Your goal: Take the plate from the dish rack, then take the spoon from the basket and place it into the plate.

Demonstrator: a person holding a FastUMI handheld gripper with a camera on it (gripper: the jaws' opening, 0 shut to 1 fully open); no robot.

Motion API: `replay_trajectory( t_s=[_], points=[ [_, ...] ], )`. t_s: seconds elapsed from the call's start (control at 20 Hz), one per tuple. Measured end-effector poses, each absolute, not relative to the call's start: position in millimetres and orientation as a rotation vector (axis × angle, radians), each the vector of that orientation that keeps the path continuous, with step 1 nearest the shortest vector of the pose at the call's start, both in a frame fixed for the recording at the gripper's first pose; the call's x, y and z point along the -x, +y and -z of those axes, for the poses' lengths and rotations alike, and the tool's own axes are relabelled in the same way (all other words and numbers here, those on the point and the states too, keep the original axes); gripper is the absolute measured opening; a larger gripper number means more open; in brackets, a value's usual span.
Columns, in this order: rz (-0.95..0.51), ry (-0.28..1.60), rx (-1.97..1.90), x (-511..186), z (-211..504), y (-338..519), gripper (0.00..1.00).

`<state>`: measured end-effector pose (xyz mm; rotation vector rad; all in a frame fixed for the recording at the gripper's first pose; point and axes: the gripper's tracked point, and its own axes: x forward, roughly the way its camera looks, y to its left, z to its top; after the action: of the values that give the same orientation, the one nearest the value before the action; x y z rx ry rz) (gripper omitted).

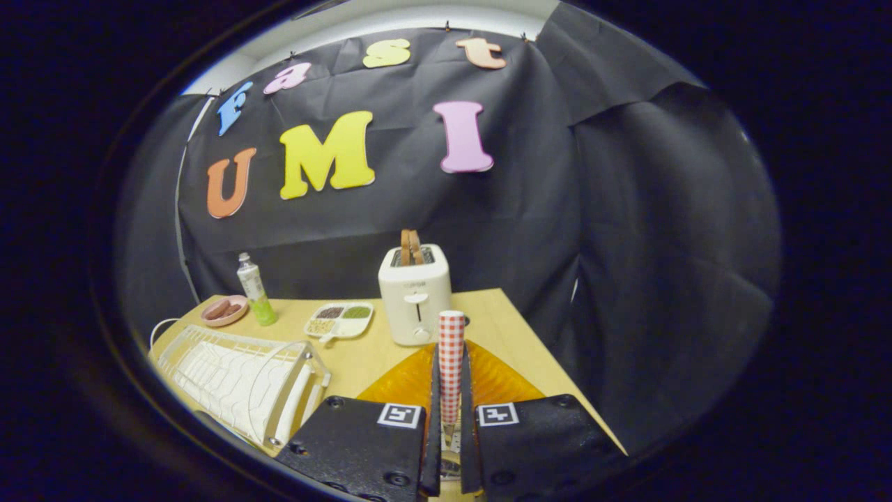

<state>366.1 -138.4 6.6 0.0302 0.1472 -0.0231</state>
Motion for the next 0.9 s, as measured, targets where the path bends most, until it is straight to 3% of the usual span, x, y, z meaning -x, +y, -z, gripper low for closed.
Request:
replay_trajectory(
  t_s=[0.4, 0.9],
  points=[
    [-0.066, 0.011, -0.145, -259.3, -117.9, -101.8, 0.16],
    [-0.138, -0.147, -0.054, -118.2, -195.3, -21.2, 0.16]
  ],
)
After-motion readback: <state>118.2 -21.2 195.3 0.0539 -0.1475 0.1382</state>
